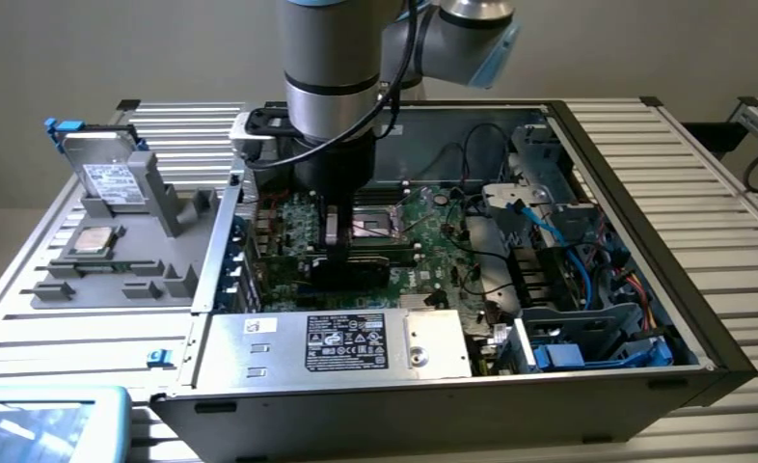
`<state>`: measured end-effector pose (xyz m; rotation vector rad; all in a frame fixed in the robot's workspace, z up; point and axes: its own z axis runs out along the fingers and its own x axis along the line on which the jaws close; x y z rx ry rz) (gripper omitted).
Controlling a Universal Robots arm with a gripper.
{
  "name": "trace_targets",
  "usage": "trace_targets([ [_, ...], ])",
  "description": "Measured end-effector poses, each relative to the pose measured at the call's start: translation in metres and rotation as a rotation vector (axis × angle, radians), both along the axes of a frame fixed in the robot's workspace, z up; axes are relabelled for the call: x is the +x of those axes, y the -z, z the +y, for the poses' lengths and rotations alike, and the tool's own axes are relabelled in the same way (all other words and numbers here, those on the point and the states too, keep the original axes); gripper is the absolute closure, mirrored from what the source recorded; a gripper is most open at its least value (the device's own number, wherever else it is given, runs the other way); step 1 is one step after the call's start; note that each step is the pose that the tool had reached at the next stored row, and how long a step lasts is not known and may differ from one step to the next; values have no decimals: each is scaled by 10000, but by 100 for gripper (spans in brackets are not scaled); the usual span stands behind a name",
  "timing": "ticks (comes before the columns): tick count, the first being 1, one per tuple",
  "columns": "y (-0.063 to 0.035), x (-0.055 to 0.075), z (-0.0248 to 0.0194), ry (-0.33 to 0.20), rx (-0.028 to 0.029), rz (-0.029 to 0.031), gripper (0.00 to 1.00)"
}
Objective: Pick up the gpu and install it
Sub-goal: 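Press down on the gpu until it lock into place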
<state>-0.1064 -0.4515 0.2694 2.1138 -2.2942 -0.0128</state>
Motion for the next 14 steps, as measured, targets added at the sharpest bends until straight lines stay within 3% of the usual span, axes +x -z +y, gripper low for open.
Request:
trace_targets([
  [6, -223, -34, -4, -5, -20, 65, 88],
  [14, -232, -58, -4, -5, -20, 80, 88],
])
